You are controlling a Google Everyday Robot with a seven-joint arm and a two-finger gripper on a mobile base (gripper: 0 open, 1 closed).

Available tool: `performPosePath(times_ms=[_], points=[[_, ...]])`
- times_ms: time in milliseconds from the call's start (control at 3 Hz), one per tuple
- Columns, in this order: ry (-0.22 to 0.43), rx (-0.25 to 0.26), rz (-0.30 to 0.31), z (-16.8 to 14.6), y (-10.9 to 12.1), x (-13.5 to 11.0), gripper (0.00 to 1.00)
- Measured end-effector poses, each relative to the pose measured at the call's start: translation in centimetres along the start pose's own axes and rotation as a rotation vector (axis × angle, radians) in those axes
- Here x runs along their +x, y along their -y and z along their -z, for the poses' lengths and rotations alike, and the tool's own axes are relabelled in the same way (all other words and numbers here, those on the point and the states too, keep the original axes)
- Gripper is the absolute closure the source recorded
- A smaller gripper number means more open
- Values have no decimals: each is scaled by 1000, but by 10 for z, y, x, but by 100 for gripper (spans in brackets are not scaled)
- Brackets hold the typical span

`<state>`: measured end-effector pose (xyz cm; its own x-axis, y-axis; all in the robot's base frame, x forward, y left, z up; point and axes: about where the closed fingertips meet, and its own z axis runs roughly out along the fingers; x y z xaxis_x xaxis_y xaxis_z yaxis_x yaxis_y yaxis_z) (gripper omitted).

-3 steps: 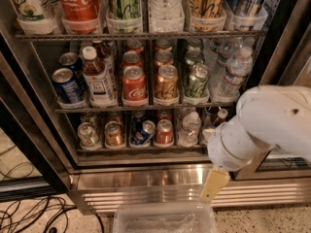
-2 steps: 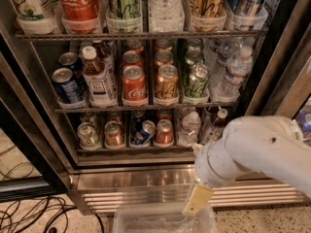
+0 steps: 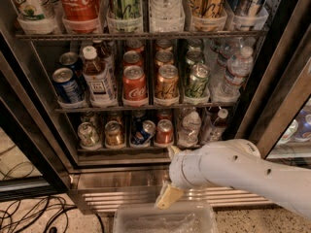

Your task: Pick orange can from bottom shelf of fridge

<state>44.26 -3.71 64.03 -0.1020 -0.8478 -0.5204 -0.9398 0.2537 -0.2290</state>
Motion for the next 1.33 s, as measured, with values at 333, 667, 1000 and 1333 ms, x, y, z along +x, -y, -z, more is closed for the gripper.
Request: performPosePath(times_ms=[333,667,1000,1333], points=[[34,55,-3,0,14,-8,0],[34,55,-3,-1,14,-8,0],[71,62,11,-11,10,-16,0],[145,91,2,-36,1,-27,0]])
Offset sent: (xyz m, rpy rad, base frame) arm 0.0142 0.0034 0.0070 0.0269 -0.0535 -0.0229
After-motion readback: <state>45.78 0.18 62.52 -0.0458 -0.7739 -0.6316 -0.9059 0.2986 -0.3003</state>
